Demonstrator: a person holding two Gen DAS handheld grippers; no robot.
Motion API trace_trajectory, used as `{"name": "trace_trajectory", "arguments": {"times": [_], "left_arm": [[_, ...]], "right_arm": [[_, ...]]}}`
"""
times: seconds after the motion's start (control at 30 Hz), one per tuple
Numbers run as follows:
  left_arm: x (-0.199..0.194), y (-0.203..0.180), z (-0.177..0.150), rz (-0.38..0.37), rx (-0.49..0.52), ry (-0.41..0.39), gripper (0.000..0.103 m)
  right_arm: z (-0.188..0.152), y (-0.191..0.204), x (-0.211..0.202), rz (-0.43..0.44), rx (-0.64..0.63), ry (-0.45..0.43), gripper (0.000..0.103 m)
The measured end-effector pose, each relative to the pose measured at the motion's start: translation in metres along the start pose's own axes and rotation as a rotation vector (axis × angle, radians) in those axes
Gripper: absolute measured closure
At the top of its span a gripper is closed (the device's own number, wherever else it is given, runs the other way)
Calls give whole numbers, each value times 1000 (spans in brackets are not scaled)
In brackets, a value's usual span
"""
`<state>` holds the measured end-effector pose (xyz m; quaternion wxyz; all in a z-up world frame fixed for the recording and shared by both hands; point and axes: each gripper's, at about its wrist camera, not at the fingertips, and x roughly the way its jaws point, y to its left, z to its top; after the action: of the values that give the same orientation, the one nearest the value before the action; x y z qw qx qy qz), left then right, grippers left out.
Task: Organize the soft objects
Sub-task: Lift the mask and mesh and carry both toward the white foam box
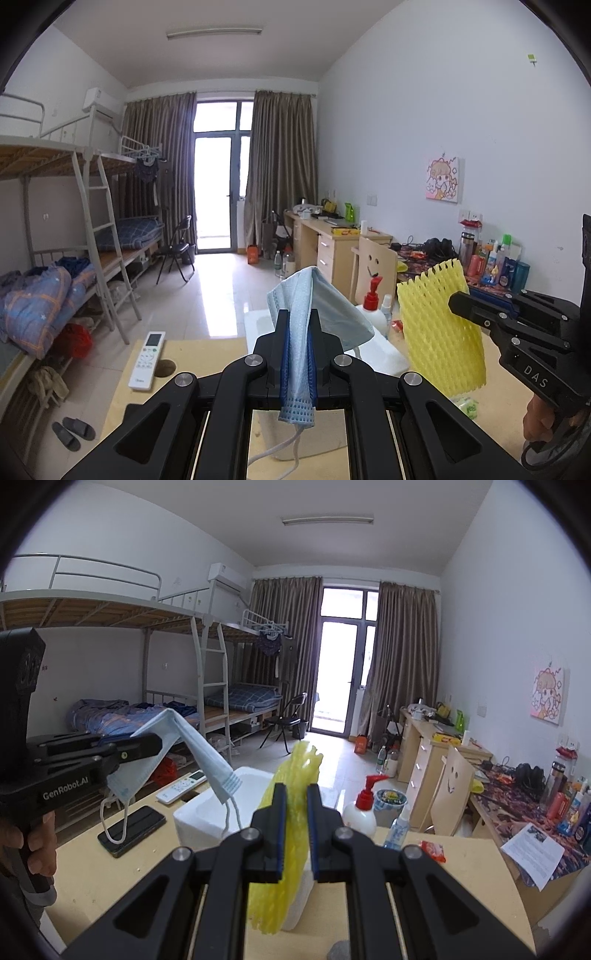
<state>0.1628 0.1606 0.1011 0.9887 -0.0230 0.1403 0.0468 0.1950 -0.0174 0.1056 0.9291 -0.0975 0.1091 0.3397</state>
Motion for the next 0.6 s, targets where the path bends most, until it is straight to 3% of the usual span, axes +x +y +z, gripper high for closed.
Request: {"name": "trace_trajectory", "arguments": {"times": [0.6], "left_arm": [[19,19,7,47,-12,-17,95]], "right_arm": [[12,-4,46,22,-44,23,90]]}}
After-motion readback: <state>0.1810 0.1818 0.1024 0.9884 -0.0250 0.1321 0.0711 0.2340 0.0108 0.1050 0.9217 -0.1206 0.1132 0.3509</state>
